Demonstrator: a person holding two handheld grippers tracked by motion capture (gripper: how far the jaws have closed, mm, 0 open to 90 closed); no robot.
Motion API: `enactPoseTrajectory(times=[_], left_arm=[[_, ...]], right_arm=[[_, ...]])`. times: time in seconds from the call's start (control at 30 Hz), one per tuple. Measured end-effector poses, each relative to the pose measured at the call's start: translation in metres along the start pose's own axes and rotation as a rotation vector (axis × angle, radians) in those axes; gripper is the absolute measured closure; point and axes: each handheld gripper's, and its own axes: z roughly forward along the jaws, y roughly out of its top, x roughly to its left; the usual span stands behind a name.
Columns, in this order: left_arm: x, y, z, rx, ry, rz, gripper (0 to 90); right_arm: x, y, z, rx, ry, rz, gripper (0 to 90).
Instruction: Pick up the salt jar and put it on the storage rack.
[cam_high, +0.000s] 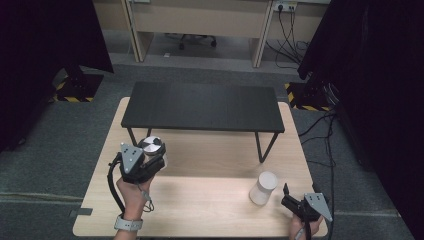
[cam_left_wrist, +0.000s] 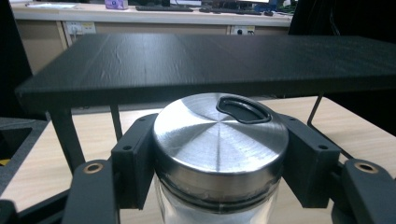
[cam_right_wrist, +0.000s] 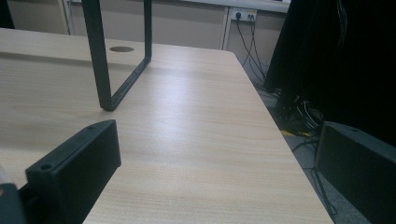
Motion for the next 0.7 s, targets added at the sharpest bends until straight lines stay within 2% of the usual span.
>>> enactPoseTrajectory(times=[0.4, 0.7], left_arm=[[-0.002, 0.026, 0.001, -0.022, 0.021, 0.027, 34.2], [-0.004, 0.039, 0.001, -0.029, 0.034, 0.041, 34.2]], right_arm=[[0.000, 0.000, 0.000, 0.002, 0.001, -0.002, 0.2], [0.000, 0.000, 0.000, -0.001, -0.001, 0.004, 0.2]])
